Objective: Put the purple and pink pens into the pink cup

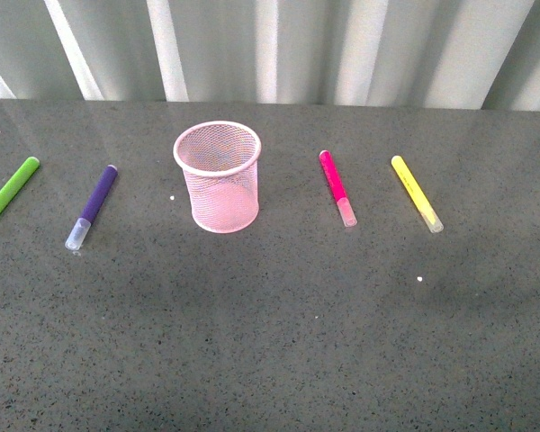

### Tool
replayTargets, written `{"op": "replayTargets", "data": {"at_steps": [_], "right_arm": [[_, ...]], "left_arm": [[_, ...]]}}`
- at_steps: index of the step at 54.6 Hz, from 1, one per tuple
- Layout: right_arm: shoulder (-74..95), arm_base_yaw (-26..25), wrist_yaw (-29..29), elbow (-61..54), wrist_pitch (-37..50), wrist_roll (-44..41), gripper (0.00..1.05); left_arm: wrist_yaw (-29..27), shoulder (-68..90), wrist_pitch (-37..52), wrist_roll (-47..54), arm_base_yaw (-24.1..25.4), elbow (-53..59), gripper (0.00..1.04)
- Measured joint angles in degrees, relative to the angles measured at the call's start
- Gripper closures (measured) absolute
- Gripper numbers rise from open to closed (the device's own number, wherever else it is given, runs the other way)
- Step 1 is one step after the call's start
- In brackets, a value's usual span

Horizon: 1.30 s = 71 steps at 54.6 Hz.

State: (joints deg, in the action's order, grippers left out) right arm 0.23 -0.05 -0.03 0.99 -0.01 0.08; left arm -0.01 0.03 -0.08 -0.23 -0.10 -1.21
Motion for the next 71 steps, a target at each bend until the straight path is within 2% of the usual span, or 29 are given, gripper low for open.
{"op": "replayTargets", "data": {"at_steps": [17,20,22,24,28,32,39,42,47,50,59,71], "right_arm": [[0.0,0.0,0.0,0.0,0.0,0.0,0.07],[0.0,0.0,0.0,0.0,0.0,0.0,0.07],[0.0,0.0,0.0,0.0,0.0,0.0,0.07],[0.0,0.0,0.0,0.0,0.0,0.0,0.07],[0.0,0.0,0.0,0.0,0.0,0.0,0.07],[0.0,0.0,0.0,0.0,0.0,0.0,0.07],[0.0,0.0,0.0,0.0,0.0,0.0,0.07],[0.0,0.0,0.0,0.0,0.0,0.0,0.07],[0.0,0.0,0.0,0.0,0.0,0.0,0.07],[0.0,0.0,0.0,0.0,0.0,0.0,0.07],[0.0,0.0,0.0,0.0,0.0,0.0,0.07],[0.0,0.0,0.0,0.0,0.0,0.0,0.07]], "left_arm": [[0.0,0.0,0.0,0.0,0.0,0.0,0.07],[-4.9,3.1,-6.1,-4.3,-1.8,-2.2,0.07],[-11.2,10.7,-15.9,-11.5,-5.5,-7.1,0.07],[-14.8,17.3,-19.6,-17.1,-8.7,-10.7,0.07],[-15.6,25.4,-17.1,-21.9,-11.7,-14.3,0.07],[-14.0,33.7,-9.2,-24.0,-12.0,-18.1,0.07],[-11.3,50.2,5.3,-23.0,-9.6,-26.5,0.07],[-10.8,57.9,9.2,-21.7,-9.5,-31.4,0.07],[-8.1,70.9,10.1,-17.9,-9.9,-40.3,0.07],[-6.7,81.6,7.6,-13.7,-10.2,-49.0,0.07],[-9.7,107.1,-6.1,-4.3,-10.7,-76.2,0.07],[-12.4,119.6,-15.9,1.2,-10.1,-93.8,0.07]]}}
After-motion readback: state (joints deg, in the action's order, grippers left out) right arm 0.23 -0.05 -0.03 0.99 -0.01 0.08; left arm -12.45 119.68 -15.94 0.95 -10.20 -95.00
